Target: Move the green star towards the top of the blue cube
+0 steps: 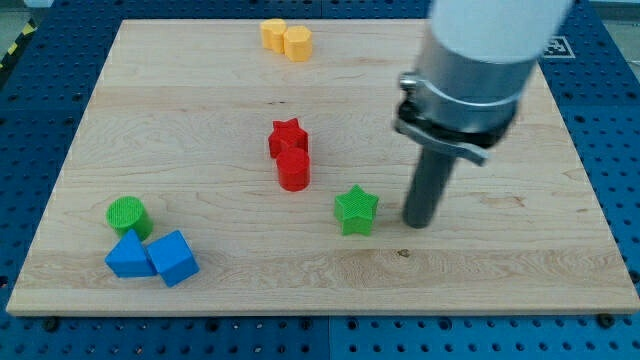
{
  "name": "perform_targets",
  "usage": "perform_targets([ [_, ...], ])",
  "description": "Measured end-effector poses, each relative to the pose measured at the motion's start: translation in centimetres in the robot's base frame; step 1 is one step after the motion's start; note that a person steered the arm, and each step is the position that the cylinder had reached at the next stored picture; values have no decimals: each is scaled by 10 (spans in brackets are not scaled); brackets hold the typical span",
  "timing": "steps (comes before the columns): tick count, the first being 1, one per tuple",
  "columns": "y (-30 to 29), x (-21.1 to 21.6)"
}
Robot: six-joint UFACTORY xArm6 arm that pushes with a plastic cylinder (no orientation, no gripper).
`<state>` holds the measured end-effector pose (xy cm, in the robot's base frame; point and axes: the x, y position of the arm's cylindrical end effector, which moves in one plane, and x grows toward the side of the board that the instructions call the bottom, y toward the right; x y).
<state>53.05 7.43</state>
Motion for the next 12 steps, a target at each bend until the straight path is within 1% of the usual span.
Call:
perform_targets([
  [1,-67,0],
  [2,-109,0],
  [3,-110,0],
  [4,-124,0],
  [5,-167,0],
  [6,-179,-3],
  [7,-170,-23],
  [8,-173,-35],
  [10,-205,-26],
  [12,-216,-22],
])
